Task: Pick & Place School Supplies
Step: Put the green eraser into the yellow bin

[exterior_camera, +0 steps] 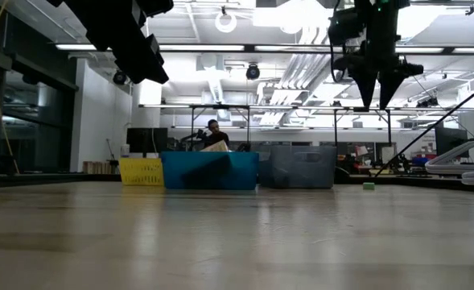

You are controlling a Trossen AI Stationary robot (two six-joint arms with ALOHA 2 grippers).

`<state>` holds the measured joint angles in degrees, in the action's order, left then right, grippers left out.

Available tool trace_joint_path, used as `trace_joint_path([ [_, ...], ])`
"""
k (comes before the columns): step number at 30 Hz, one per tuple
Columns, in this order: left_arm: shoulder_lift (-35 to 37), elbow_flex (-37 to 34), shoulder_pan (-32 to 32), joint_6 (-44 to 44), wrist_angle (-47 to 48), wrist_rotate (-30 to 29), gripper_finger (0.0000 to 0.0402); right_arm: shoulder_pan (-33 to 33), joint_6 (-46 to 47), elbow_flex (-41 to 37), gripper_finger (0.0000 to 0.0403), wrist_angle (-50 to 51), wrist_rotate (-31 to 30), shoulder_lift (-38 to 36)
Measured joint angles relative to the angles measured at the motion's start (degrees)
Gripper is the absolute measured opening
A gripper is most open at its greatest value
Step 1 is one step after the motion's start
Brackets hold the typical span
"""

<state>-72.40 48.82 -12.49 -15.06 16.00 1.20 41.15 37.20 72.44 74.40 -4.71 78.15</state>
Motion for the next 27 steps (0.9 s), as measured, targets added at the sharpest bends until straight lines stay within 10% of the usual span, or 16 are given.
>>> trace_joint_path([
  [27, 0.0, -0.02, -0.92, -3.07, 0.05, -1.52, 0.0134, 2.83, -23.35, -24.11, 0.0173, -29.63, 10.25, 0.04],
])
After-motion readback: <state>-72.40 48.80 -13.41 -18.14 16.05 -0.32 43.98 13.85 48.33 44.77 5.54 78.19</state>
